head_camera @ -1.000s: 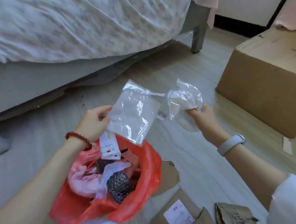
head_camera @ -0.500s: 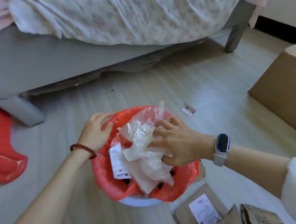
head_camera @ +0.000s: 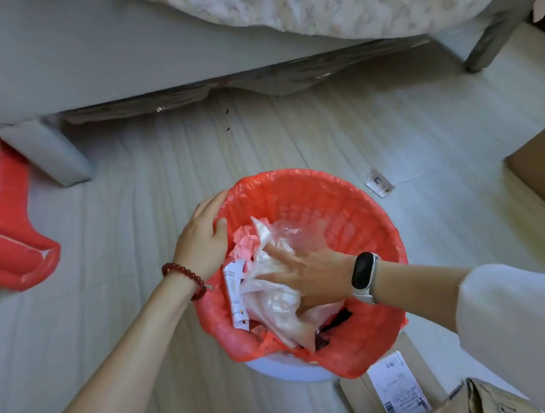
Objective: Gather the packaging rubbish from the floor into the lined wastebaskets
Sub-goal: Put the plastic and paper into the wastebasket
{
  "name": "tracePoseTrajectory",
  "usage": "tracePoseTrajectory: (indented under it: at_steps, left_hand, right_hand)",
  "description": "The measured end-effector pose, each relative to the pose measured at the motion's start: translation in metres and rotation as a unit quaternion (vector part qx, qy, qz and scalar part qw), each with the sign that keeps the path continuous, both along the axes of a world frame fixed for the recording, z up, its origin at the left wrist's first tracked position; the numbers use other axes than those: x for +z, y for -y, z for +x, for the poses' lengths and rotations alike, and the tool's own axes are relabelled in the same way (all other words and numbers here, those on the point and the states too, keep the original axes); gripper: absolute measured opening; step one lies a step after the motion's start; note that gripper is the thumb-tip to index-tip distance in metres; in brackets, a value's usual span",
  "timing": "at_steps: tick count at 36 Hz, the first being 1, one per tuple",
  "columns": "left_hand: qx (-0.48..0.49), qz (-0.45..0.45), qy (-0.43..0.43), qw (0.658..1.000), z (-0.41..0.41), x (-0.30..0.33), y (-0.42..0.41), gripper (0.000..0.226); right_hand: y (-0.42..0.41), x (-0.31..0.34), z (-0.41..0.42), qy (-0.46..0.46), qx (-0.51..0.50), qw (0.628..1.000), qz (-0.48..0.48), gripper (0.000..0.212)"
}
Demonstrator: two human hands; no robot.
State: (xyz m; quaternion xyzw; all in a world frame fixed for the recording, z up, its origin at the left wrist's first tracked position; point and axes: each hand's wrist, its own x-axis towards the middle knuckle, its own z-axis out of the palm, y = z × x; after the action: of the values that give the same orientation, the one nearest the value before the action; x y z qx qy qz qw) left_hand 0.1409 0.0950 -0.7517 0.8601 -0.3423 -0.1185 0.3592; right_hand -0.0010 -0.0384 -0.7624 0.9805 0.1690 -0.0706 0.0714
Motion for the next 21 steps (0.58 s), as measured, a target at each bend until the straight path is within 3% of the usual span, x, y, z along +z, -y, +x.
tracePoseTrajectory:
  at_steps: [3, 6, 11, 15, 18, 21]
  left_hand:
    - [-0.001, -0.009, 0.012, 1.0, 0.001, -0.003, -0.001, 0.051]
    - [-0.001, -0.015, 0.017, 1.0, 0.001, -0.003, -0.001, 0.053]
    - [-0.001, -0.002, 0.021, 1.0, -0.002, -0.001, 0.0, 0.055]
    - [-0.007, 0.009, 0.03, 1.0, -0.003, 0.001, 0.0, 0.057]
    - [-0.006, 0.018, 0.031, 0.999, -0.002, 0.001, 0.001, 0.056]
    - [-0.001, 0.018, 0.034, 0.999, -0.003, 0.001, 0.003, 0.056]
  right_hand:
    - [0.005, -0.037, 0.007, -0.128, -0.05, 0.989, 0.047, 0.082]
    - [0.008, -0.048, 0.011, -0.238, -0.122, 0.963, 0.038, 0.071]
    - [0.003, -0.051, 0.007, -0.244, -0.122, 0.962, 0.002, 0.071]
    - [0.009, -0.039, -0.001, -0.23, -0.128, 0.96, 0.098, 0.073]
    - [0.02, -0.026, -0.015, -0.272, -0.173, 0.936, 0.143, 0.088]
    - [0.031, 0.013, -0.03, -0.292, -0.229, 0.919, 0.134, 0.075]
